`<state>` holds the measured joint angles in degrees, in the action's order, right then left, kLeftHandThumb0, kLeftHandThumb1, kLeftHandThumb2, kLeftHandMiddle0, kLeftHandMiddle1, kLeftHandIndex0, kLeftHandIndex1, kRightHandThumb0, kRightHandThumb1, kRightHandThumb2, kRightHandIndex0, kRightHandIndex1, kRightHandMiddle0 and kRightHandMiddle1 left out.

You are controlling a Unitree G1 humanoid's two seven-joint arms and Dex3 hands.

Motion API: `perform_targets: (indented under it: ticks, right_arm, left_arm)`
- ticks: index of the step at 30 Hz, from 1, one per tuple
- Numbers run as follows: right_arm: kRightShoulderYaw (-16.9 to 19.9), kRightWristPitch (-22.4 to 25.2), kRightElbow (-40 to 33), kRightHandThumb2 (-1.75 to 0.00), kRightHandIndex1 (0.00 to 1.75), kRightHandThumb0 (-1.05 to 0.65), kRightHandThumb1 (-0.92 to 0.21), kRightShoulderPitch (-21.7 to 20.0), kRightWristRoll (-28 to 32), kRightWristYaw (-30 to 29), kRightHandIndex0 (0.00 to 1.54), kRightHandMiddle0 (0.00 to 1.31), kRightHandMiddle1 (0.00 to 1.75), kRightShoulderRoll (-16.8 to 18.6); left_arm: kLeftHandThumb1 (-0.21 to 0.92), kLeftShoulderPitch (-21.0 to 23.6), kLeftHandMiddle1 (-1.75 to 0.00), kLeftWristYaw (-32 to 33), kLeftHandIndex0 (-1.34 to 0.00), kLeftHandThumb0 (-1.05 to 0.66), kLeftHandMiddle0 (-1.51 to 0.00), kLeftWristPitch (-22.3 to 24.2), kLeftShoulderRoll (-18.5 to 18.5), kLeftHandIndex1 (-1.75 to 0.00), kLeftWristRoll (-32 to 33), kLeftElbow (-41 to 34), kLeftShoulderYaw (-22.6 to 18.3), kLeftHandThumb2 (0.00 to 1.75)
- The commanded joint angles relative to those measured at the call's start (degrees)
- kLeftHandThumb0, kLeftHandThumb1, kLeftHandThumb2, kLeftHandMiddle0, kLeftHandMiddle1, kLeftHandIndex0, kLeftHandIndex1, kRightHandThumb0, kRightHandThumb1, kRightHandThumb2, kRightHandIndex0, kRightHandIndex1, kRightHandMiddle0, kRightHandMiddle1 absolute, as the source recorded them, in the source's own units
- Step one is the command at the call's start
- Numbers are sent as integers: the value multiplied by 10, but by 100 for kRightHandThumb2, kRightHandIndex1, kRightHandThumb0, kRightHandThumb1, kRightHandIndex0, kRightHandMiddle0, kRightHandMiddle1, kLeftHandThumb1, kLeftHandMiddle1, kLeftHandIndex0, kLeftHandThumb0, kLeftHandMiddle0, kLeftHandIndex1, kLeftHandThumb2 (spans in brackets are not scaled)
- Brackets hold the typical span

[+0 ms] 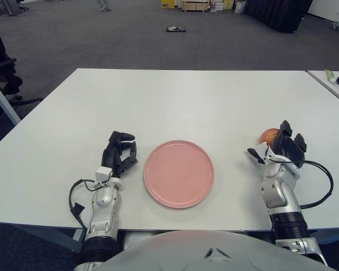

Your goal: Put the apple into the plate.

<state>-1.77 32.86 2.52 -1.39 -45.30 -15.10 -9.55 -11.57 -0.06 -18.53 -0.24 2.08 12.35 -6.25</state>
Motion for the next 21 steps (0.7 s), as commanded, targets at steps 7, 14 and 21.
perform_targets:
  ticks: [7,14,21]
  right_arm:
    - [-2,-29,106,-65,0,-85,-36,-95,46,-19,0,0,0,-8]
    - [-4,-31,147,-64,0,-89,-40,-124,61,-27,0,0,0,-16]
    - [6,-52,222,-58,0,-92,-47,-160,85,-46,0,0,0,-36]
  left_arm:
    - [70,-21,-175,5,-33,-38,-56,10,-9,-175,-1,21,4,83]
    - [72,-25,-175,11,-32,-38,-53,9,-11,-175,-5,16,3,81]
    - [74,-30,-175,12,-30,-37,-52,11,-11,-175,-5,13,3,79]
